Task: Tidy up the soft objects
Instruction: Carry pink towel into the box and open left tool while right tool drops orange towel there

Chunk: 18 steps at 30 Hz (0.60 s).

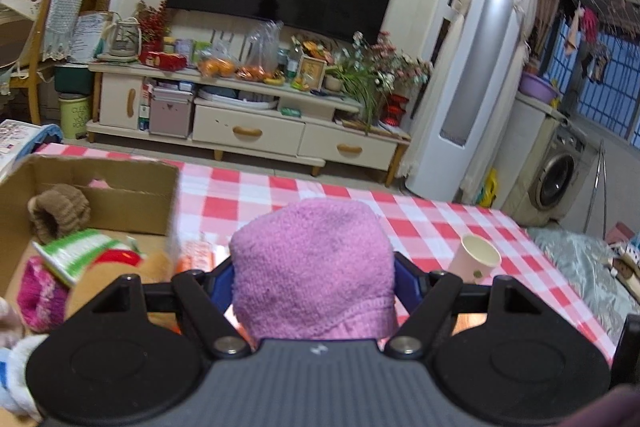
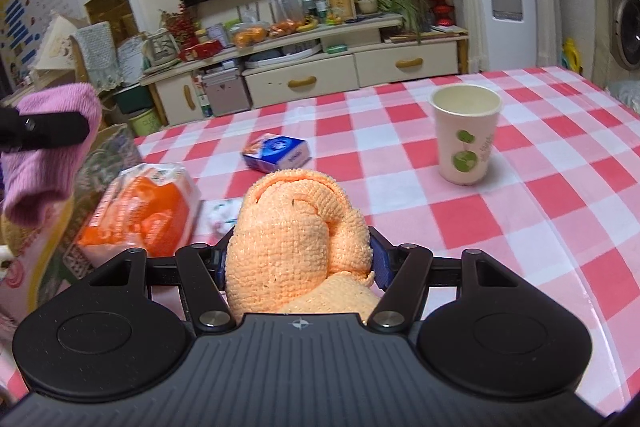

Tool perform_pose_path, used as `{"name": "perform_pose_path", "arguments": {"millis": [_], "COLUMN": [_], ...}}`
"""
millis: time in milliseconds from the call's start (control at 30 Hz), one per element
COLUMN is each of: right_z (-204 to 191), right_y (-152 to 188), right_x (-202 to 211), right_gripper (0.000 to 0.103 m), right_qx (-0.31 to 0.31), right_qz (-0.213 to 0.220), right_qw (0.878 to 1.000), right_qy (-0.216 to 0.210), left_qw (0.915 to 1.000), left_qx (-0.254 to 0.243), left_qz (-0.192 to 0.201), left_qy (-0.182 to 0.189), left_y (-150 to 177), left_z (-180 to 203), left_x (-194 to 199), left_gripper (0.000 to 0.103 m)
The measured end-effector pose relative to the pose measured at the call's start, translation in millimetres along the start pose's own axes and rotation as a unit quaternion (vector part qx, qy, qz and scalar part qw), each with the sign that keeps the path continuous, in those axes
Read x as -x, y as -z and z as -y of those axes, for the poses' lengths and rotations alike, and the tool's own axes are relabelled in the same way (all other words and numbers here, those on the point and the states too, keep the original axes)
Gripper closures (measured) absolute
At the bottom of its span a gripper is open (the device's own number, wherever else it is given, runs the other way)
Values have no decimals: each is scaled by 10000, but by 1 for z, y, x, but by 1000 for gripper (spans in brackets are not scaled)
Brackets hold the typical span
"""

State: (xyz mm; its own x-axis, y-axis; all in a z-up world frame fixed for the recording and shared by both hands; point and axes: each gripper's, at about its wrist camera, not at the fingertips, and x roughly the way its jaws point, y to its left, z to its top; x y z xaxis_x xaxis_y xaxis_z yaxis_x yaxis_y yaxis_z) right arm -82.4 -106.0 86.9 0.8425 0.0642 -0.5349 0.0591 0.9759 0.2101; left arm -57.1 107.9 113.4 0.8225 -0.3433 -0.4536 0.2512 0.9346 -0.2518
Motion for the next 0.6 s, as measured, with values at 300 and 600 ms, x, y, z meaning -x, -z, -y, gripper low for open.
{"name": "perform_pose_path", "arguments": {"millis": [300, 600], "right_z": [-40, -85], "right_y": [-14, -37], "right_x": [2, 0], "right_gripper": [25, 25], "right_qx": [341, 563], "right_qz": [122, 263], "right_qw": [9989, 9951], "right_qy": [-299, -765], "left_qw": [9988, 9924], "left_qx": [269, 732], "left_qz": [327, 592], "left_qy": [-264, -787], "left_y": [-11, -21], "left_z": [-35, -83], "left_x": [20, 37], "left_gripper": [27, 27]}}
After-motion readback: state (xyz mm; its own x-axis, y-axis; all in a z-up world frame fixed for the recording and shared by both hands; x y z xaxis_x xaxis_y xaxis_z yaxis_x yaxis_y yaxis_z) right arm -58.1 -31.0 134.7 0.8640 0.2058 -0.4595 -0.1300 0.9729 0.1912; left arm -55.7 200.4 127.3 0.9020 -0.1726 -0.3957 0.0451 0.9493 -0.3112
